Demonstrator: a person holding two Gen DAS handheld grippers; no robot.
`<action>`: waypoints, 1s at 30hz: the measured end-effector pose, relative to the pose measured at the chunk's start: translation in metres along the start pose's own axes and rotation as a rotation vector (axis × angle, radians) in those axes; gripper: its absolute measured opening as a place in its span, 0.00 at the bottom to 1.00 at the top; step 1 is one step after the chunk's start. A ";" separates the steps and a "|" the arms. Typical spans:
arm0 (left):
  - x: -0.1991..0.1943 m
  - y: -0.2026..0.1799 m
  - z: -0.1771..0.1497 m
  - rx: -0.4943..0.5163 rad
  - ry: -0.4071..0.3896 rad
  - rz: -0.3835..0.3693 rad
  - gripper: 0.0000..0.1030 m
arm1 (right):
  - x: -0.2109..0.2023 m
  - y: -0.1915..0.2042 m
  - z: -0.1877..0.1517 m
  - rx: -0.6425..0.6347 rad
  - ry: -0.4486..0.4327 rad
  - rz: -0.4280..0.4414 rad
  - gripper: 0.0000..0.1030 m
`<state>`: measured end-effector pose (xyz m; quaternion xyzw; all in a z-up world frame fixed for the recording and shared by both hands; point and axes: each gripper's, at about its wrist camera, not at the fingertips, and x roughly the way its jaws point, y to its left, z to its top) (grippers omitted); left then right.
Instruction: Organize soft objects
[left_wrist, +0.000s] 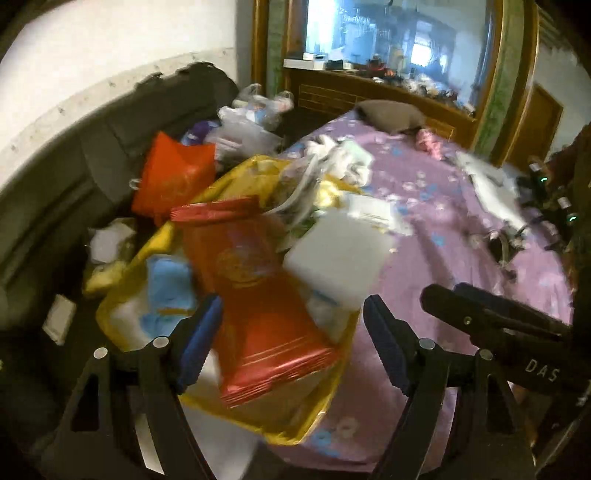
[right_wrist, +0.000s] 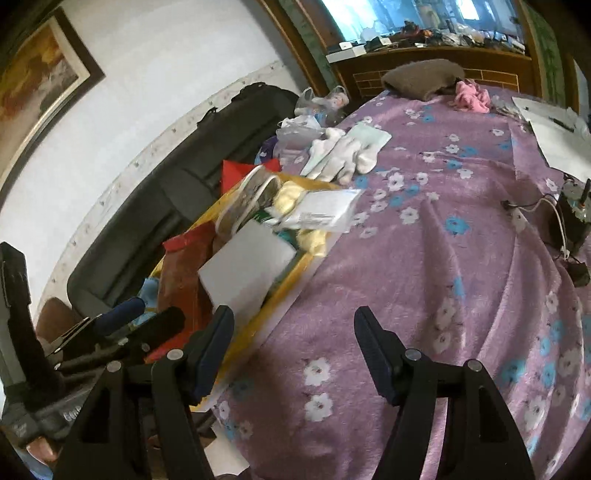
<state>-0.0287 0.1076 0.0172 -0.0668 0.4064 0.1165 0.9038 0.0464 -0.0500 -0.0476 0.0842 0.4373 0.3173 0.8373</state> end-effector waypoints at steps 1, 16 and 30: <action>-0.004 0.002 0.000 0.001 -0.023 0.034 0.77 | 0.002 0.005 0.000 -0.011 0.005 -0.010 0.66; -0.011 0.031 -0.010 0.001 -0.015 0.109 0.77 | 0.006 0.033 -0.006 -0.043 0.005 -0.135 0.66; -0.007 0.056 -0.014 -0.029 0.010 0.072 0.77 | 0.020 0.057 -0.002 -0.074 0.016 -0.171 0.66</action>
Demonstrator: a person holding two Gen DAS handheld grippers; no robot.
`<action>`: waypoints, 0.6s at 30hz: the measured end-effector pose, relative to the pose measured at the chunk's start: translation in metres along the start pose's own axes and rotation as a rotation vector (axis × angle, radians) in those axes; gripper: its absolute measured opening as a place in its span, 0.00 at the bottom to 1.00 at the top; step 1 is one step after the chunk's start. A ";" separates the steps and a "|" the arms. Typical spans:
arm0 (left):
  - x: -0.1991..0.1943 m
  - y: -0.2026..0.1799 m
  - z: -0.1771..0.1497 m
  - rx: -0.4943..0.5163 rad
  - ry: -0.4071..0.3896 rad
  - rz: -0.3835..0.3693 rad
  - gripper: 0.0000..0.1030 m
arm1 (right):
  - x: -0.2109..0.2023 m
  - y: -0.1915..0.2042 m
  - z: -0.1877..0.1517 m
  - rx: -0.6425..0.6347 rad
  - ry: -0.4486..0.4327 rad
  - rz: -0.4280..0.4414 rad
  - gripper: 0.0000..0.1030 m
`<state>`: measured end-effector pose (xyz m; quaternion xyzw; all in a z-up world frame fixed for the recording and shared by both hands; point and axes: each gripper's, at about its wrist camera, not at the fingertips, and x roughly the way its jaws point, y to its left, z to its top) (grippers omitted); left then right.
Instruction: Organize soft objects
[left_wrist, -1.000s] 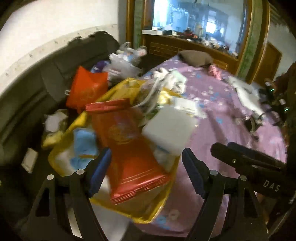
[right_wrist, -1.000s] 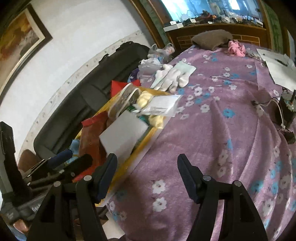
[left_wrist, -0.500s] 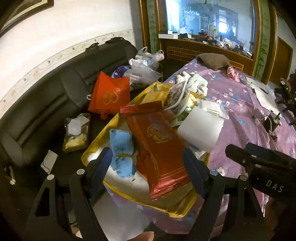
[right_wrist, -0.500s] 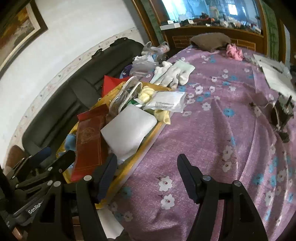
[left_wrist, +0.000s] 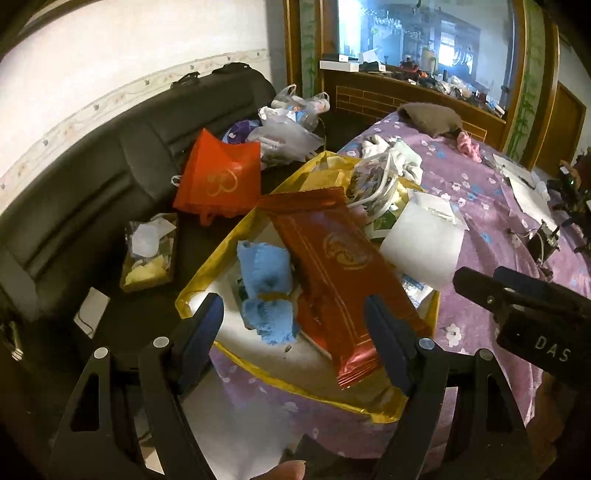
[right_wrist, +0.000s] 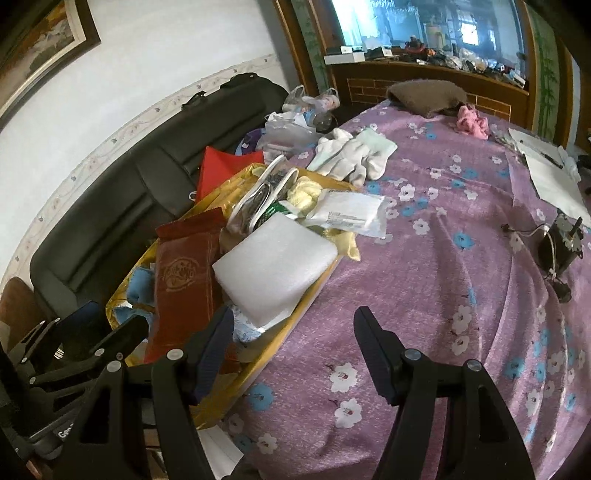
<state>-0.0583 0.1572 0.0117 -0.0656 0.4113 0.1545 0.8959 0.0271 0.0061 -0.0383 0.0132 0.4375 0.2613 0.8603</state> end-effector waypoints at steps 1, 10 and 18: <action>0.000 0.002 -0.001 -0.004 0.001 -0.007 0.77 | 0.001 0.002 0.000 0.003 0.006 0.001 0.66; 0.008 0.012 0.001 0.009 0.021 -0.023 0.77 | 0.012 0.010 -0.001 0.014 0.039 0.001 0.66; 0.011 0.013 0.006 0.007 0.011 -0.009 0.77 | 0.011 0.008 -0.001 0.028 0.031 0.011 0.66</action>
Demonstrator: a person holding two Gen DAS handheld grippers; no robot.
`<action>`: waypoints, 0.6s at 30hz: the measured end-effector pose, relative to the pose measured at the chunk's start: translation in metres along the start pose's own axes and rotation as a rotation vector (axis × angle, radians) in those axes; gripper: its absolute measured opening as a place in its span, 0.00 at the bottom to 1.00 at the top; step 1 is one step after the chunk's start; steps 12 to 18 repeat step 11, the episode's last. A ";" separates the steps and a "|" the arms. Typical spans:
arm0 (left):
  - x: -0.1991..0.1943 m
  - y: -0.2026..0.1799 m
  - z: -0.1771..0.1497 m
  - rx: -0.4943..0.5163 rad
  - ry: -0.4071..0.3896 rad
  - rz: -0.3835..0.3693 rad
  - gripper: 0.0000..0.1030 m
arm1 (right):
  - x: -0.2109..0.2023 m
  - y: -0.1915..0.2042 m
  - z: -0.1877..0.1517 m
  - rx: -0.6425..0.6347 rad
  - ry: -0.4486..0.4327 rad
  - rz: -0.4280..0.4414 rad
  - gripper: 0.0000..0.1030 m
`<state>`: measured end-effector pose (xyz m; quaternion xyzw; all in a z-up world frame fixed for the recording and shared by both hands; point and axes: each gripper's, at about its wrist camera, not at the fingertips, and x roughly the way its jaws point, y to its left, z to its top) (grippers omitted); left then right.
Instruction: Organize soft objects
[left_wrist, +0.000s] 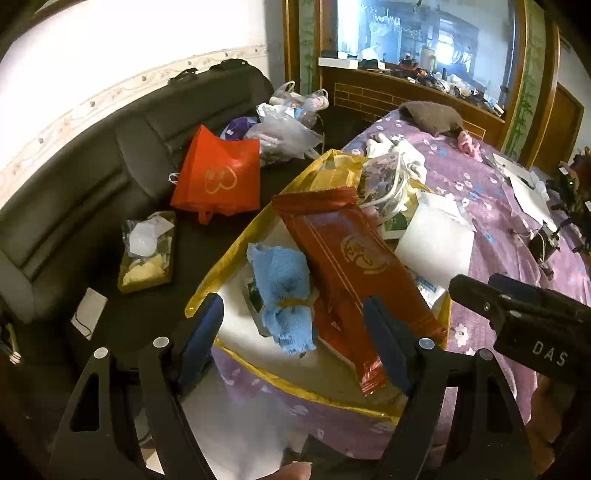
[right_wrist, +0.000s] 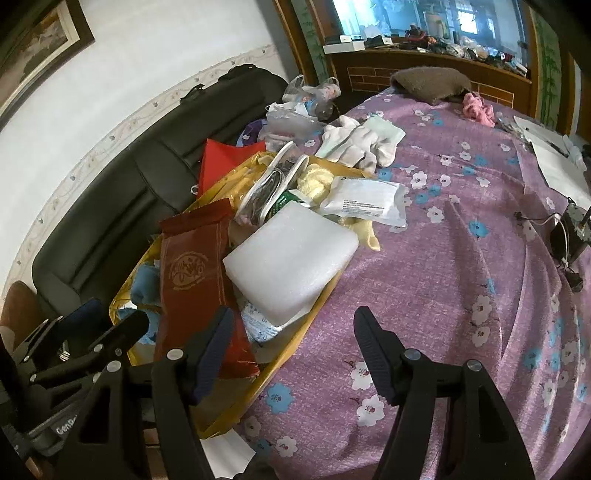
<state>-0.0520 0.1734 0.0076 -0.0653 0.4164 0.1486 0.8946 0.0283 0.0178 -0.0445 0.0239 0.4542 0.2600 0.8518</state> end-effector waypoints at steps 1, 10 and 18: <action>0.000 -0.001 0.000 -0.004 0.002 0.000 0.77 | 0.000 -0.001 0.000 0.007 -0.001 0.001 0.66; -0.003 -0.016 0.000 0.018 -0.005 -0.014 0.77 | -0.004 -0.007 -0.002 0.026 -0.005 0.026 0.66; -0.003 -0.017 0.000 0.015 -0.012 -0.022 0.77 | -0.004 -0.007 -0.002 0.023 -0.004 0.032 0.66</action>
